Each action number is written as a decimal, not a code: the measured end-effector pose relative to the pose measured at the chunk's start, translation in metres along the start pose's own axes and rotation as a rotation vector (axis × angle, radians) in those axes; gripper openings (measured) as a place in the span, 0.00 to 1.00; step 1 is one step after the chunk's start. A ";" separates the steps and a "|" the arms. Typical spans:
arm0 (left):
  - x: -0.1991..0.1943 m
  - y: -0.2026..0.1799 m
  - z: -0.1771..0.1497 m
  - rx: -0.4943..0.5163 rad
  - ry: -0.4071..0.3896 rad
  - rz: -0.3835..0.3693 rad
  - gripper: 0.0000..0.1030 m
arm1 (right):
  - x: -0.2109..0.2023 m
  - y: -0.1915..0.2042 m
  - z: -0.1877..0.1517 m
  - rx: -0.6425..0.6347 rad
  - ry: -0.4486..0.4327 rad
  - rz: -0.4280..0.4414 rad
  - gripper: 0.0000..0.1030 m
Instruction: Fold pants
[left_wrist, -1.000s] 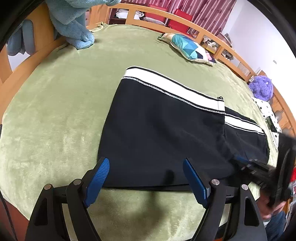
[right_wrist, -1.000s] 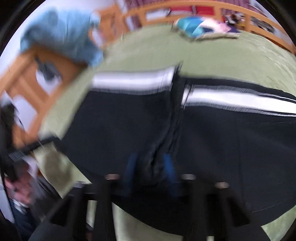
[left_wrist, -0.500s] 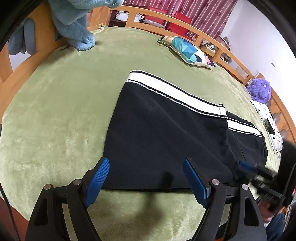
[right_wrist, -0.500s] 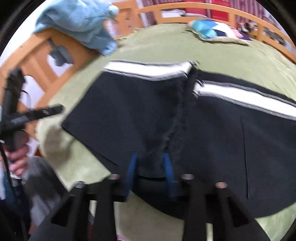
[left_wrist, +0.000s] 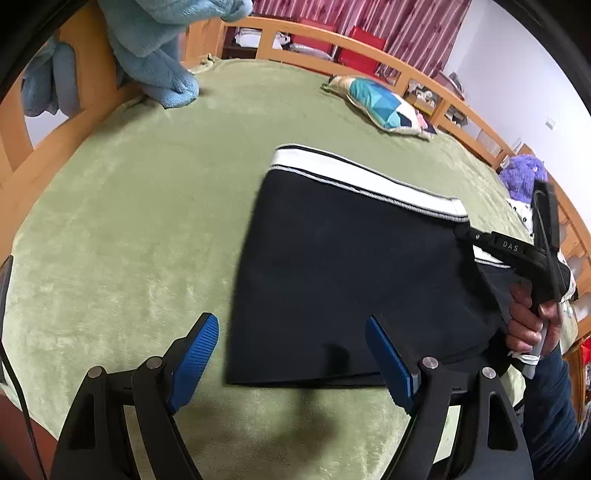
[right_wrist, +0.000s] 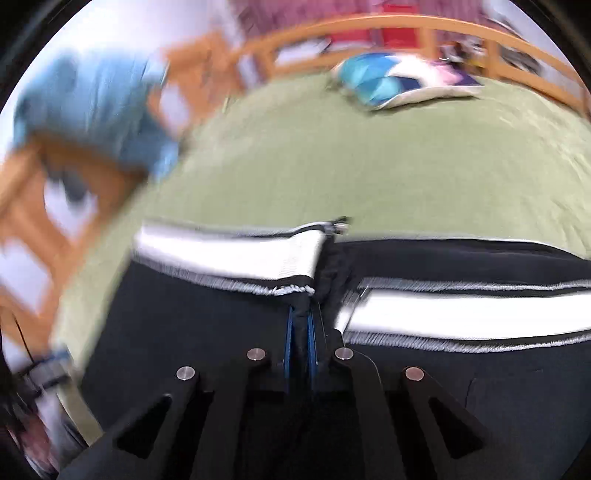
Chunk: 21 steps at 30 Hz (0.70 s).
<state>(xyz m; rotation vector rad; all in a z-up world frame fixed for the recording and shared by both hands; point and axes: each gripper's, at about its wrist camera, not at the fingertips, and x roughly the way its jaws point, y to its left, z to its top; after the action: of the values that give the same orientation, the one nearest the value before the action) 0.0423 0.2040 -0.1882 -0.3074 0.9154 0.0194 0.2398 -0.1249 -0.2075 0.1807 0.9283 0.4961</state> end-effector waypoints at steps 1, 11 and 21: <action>-0.001 0.003 -0.001 -0.010 -0.008 -0.011 0.78 | 0.004 -0.007 0.001 0.047 0.032 0.016 0.07; 0.036 0.041 -0.008 -0.191 0.064 -0.121 0.78 | -0.037 0.004 -0.049 -0.062 0.131 -0.011 0.31; 0.070 0.027 -0.001 -0.155 0.109 -0.129 0.68 | -0.046 -0.001 -0.122 0.014 0.154 0.076 0.33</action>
<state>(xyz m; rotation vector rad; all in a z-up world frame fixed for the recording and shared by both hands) 0.0803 0.2213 -0.2502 -0.5152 1.0027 -0.0455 0.1198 -0.1551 -0.2469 0.1925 1.0783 0.5795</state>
